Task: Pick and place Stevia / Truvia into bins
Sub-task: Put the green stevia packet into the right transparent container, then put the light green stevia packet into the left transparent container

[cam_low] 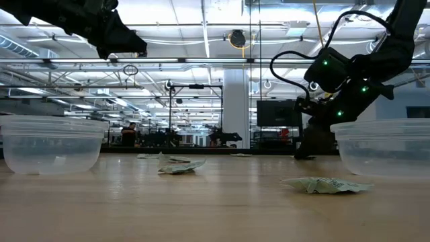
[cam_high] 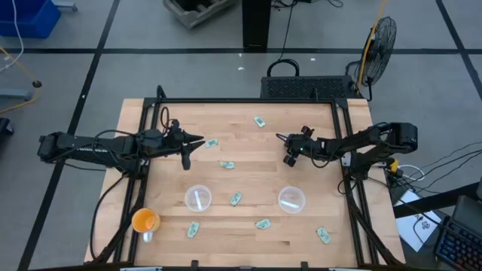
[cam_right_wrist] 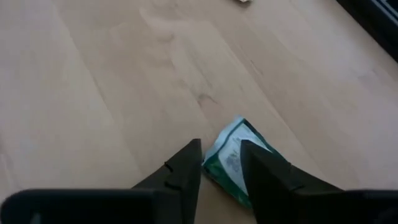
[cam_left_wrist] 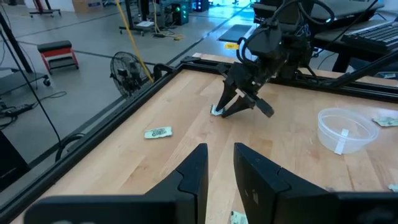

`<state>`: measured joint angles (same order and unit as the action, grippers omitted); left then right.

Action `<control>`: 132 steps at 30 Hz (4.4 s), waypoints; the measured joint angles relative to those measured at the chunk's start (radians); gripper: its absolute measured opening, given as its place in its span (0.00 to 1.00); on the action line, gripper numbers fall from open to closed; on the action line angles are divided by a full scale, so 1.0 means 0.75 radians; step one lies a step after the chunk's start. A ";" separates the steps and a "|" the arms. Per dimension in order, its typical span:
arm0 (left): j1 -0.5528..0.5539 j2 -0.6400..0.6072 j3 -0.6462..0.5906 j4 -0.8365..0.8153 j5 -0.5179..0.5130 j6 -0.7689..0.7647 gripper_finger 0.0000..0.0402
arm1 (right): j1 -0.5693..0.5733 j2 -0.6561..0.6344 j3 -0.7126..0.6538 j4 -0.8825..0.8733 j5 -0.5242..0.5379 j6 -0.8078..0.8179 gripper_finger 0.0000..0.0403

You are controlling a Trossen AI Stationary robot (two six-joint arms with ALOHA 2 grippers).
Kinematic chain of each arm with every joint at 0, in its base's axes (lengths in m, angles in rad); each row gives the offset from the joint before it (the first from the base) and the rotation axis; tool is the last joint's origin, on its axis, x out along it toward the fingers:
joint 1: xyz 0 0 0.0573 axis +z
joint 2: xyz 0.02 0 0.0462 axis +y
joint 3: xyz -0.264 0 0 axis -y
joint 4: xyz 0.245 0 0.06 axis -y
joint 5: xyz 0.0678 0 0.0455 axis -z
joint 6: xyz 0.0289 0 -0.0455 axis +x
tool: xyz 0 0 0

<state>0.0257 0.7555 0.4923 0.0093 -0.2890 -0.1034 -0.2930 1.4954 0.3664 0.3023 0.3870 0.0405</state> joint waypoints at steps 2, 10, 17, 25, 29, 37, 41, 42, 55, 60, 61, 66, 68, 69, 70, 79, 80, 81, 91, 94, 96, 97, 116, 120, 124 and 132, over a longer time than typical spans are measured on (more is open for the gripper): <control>0.000 0.000 0.000 0.000 0.000 0.000 0.20 | -0.001 0.006 0.000 0.000 0.000 0.000 0.20; 0.000 0.000 0.000 0.000 0.000 0.000 0.20 | -0.001 0.010 -0.005 0.113 0.015 -0.001 0.02; 0.000 0.000 0.000 0.000 0.000 0.012 0.20 | 0.015 0.012 -0.009 0.206 0.024 0.144 0.00; 0.000 0.000 0.000 0.001 0.000 0.022 0.20 | 0.172 -0.089 -0.009 0.484 -0.313 0.210 0.00; 0.000 0.000 0.000 0.000 0.000 0.040 0.20 | 0.304 -0.201 -0.008 0.632 -0.472 0.209 0.00; 0.000 -0.001 0.000 -0.008 0.000 0.031 0.20 | 0.624 -0.384 -0.006 0.546 -0.923 0.362 0.00; 0.000 -0.001 0.000 -0.008 0.001 0.029 0.20 | 0.784 -0.409 -0.006 0.421 -0.940 0.389 0.00; 0.000 -0.001 0.000 -0.008 0.001 0.027 0.20 | 0.815 -0.411 -0.006 0.384 -0.928 0.391 0.00; 0.000 0.000 0.000 -0.008 0.001 0.015 0.20 | 0.990 -0.510 -0.005 0.011 -0.616 0.561 0.00; 0.000 -0.001 0.000 -0.008 0.001 -0.003 0.20 | 1.000 -0.597 -0.004 -0.201 -0.501 0.580 0.00; 0.000 -0.001 0.000 -0.008 0.001 -0.003 0.20 | 0.999 -0.603 -0.004 -0.255 -0.470 0.595 0.00; 0.000 -0.001 0.000 -0.008 0.001 -0.003 0.20 | 0.999 -0.604 -0.005 -0.376 -0.377 0.663 0.00; 0.000 0.000 0.000 -0.008 0.001 -0.003 0.20 | 0.999 -0.605 -0.005 -0.350 -0.377 0.652 0.00; 0.000 -0.001 0.000 -0.008 0.001 -0.003 0.20 | 0.999 -0.606 -0.005 -0.347 -0.377 0.653 0.00; 0.000 -0.001 0.000 -0.008 0.001 -0.003 0.20 | 0.999 -0.606 -0.004 -0.351 -0.377 0.660 0.00; 0.000 -0.001 0.000 -0.008 0.001 -0.003 0.20 | 0.999 -0.605 -0.005 -0.412 -0.377 0.748 0.08; 0.000 -0.001 0.000 -0.008 0.001 -0.003 0.20 | 0.999 -0.605 -0.005 -0.412 -0.377 0.747 0.09; 0.000 -0.001 0.000 -0.008 0.001 -0.003 0.20 | 0.999 -0.605 -0.005 -0.412 -0.377 0.747 0.11; 0.000 0.000 0.000 -0.008 0.001 -0.003 0.20 | 0.998 -0.605 -0.005 -0.278 -0.377 0.744 0.21; 0.000 -0.001 0.000 -0.008 0.001 -0.006 0.20 | 0.998 -0.605 -0.005 -0.118 -0.382 0.728 0.21; 0.000 -0.001 0.000 -0.007 0.001 -0.009 0.20 | 0.997 -0.605 -0.005 0.013 -0.408 0.677 0.21; 0.000 -0.001 0.000 -0.007 0.001 -0.010 0.20 | 0.997 -0.607 -0.005 0.083 -0.425 0.634 0.21; 0.081 0.182 0.000 0.034 -0.144 -0.355 0.20 | 0.663 -0.609 -0.005 0.065 0.030 0.087 0.20; 0.192 0.334 0.000 0.129 -0.130 -0.419 0.20 | 0.556 -0.608 -0.006 0.048 -0.026 0.125 0.20; 0.281 0.514 0.001 0.173 -0.050 -0.379 0.21 | 0.491 -0.608 -0.006 0.111 -0.035 0.105 0.20; 0.343 0.770 0.001 0.270 -0.006 -0.379 0.33 | 0.434 -0.608 -0.006 0.110 -0.032 -0.002 0.20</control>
<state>0.2828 1.3330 0.4927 0.2120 -0.2934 -0.3878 0.0322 1.0393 0.3618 0.3847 0.3632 0.0392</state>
